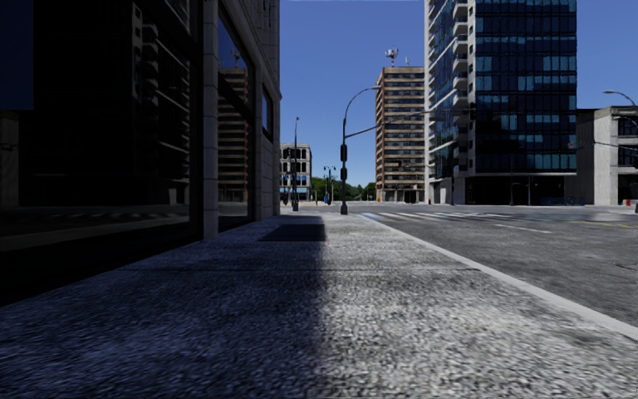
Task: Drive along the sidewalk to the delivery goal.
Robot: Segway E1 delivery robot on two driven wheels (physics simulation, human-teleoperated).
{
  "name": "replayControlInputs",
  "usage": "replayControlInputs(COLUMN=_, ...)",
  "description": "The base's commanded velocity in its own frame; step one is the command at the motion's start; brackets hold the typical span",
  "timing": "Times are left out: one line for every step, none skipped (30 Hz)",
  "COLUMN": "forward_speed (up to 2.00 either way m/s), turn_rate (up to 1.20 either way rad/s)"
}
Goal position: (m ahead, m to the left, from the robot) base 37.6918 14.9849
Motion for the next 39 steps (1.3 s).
replayControlInputs(forward_speed=2.0, turn_rate=0.0)
replayControlInputs(forward_speed=2.0, turn_rate=0.0)
replayControlInputs(forward_speed=2.0, turn_rate=0.0)
replayControlInputs(forward_speed=2.0, turn_rate=0.0)
replayControlInputs(forward_speed=2.0, turn_rate=0.0)
replayControlInputs(forward_speed=2.0, turn_rate=0.0)
replayControlInputs(forward_speed=2.0, turn_rate=0.0)
replayControlInputs(forward_speed=2.0, turn_rate=0.0)
replayControlInputs(forward_speed=2.0, turn_rate=0.0)
replayControlInputs(forward_speed=2.0, turn_rate=0.0)
replayControlInputs(forward_speed=2.0, turn_rate=0.0)
replayControlInputs(forward_speed=2.0, turn_rate=0.0)
replayControlInputs(forward_speed=2.0, turn_rate=0.0)
replayControlInputs(forward_speed=2.0, turn_rate=0.0)
replayControlInputs(forward_speed=2.0, turn_rate=0.0)
replayControlInputs(forward_speed=2.0, turn_rate=0.0)
replayControlInputs(forward_speed=2.0, turn_rate=0.0)
replayControlInputs(forward_speed=2.0, turn_rate=0.0)
replayControlInputs(forward_speed=2.0, turn_rate=0.0)
replayControlInputs(forward_speed=2.0, turn_rate=0.0)
replayControlInputs(forward_speed=2.0, turn_rate=0.0)
replayControlInputs(forward_speed=2.0, turn_rate=0.0)
replayControlInputs(forward_speed=2.0, turn_rate=0.0)
replayControlInputs(forward_speed=2.0, turn_rate=0.0)
replayControlInputs(forward_speed=2.0, turn_rate=0.0)
replayControlInputs(forward_speed=2.0, turn_rate=0.0)
replayControlInputs(forward_speed=2.0, turn_rate=0.0)
replayControlInputs(forward_speed=2.0, turn_rate=0.0)
replayControlInputs(forward_speed=2.0, turn_rate=0.0)
replayControlInputs(forward_speed=2.0, turn_rate=0.0)
replayControlInputs(forward_speed=2.0, turn_rate=0.0)
replayControlInputs(forward_speed=2.0, turn_rate=0.0)
replayControlInputs(forward_speed=2.0, turn_rate=0.0)
replayControlInputs(forward_speed=2.0, turn_rate=0.0)
replayControlInputs(forward_speed=2.0, turn_rate=0.0)
replayControlInputs(forward_speed=2.0, turn_rate=0.0)
replayControlInputs(forward_speed=2.0, turn_rate=0.0)
replayControlInputs(forward_speed=2.0, turn_rate=0.0)
replayControlInputs(forward_speed=2.0, turn_rate=0.0)
